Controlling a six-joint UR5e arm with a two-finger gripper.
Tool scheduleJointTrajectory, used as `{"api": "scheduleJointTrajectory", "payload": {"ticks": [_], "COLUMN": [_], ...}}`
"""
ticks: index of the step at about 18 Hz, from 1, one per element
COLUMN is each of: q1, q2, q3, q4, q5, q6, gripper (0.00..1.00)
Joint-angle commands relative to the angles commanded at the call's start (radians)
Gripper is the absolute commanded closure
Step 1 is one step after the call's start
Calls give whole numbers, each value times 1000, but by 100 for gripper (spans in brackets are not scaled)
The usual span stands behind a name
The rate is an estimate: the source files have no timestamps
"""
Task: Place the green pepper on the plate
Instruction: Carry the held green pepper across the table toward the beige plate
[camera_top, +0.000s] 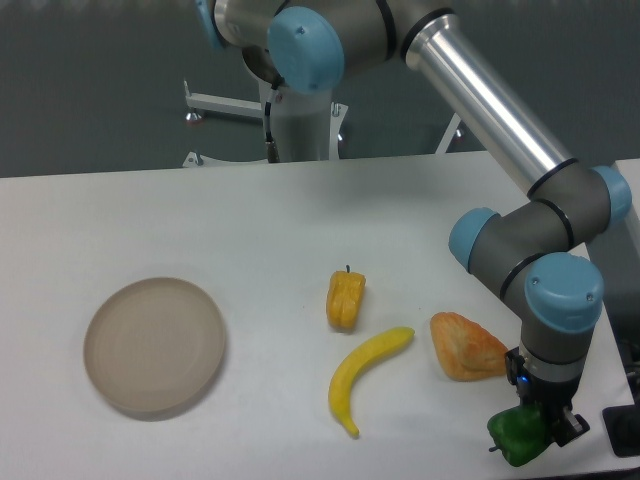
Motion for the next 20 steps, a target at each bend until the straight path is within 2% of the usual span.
{"api": "scheduleJointTrajectory", "payload": {"ticks": [6, 12, 15, 18, 20], "q1": [-9, -31, -52, -70, -90], "q2": [24, 158, 248, 348, 400], "q3": [-26, -198, -294, -418, -474], "q4": [-9, -14, -47, -51, -52], "q5": [-2, -32, -37, -73, -110], "q6": [-23, -109, -178, -320, -429], "gripper": [67, 67, 67, 67, 67]}}
